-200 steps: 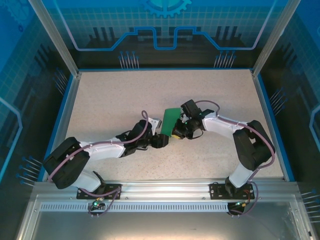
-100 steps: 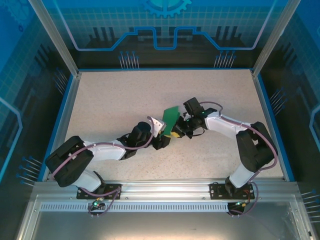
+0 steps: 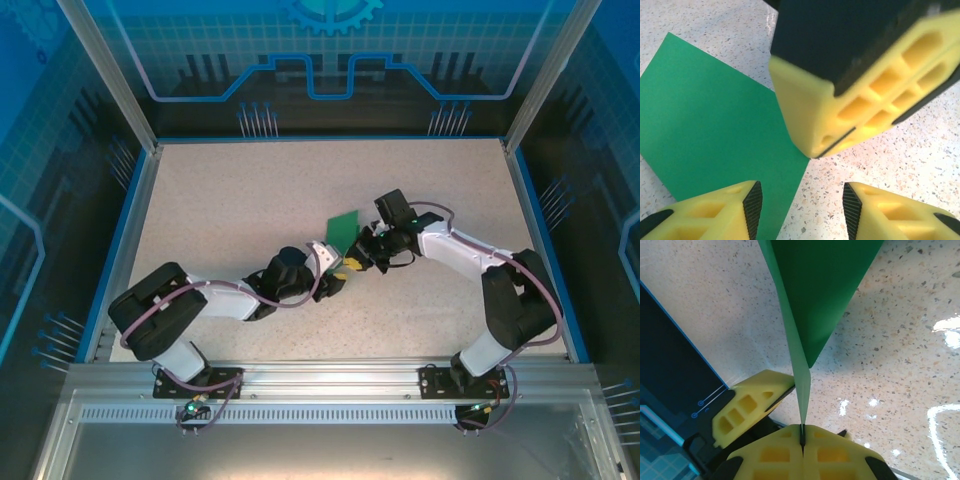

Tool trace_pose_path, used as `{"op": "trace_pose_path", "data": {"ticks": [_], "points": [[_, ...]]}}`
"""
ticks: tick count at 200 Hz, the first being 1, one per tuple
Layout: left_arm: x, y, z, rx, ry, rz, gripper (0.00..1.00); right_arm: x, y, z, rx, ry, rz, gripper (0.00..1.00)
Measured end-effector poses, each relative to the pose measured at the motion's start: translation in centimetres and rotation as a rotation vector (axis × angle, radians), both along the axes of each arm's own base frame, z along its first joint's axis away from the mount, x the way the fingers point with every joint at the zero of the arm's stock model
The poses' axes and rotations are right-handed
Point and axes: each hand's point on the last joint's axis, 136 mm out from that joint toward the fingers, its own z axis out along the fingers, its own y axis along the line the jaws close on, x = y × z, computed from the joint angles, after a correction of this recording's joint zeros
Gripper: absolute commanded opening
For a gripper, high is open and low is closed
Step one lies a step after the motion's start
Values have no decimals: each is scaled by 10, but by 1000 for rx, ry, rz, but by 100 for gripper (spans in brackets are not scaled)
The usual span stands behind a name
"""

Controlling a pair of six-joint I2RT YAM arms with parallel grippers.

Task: Fold a paper plane with a square sheet of paper (pick it up from the middle)
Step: Third fold the triangle at the center of the table.

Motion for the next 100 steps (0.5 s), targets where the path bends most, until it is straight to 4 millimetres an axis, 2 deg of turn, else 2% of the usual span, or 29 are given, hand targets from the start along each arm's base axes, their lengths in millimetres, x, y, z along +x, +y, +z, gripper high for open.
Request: {"op": "trace_pose_path", "data": {"ticks": [100], "points": [[7, -6, 7, 13, -117, -14, 20, -4, 4, 5, 35, 32, -1, 1]]}}
